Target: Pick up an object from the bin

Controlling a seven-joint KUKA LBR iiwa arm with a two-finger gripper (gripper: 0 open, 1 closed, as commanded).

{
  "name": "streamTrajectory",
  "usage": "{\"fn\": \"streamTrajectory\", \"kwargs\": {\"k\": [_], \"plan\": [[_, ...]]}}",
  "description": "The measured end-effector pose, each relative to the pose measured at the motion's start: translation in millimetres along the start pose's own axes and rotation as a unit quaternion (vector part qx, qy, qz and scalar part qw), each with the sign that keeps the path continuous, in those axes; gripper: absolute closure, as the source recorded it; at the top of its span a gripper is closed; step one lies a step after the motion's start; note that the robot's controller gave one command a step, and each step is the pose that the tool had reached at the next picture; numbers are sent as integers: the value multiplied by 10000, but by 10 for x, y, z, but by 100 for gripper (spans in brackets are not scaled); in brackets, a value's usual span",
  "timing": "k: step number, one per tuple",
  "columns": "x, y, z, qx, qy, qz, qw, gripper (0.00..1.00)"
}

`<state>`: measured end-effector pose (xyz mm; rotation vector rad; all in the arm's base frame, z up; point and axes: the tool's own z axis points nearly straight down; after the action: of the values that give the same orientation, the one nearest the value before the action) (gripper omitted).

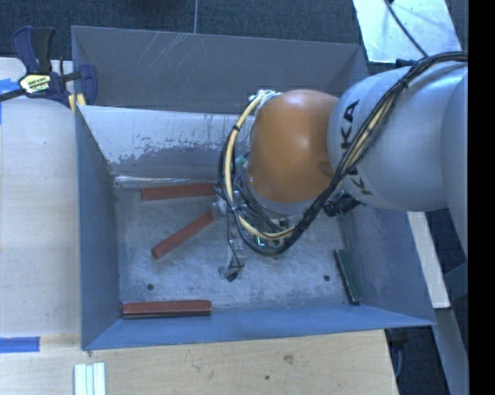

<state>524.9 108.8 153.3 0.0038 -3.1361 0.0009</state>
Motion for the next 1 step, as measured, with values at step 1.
{"fn": "streamTrajectory", "kwargs": {"k": [1], "plan": [[-543, 537, 863, -9, -40, -735, 9973, 0]]}}
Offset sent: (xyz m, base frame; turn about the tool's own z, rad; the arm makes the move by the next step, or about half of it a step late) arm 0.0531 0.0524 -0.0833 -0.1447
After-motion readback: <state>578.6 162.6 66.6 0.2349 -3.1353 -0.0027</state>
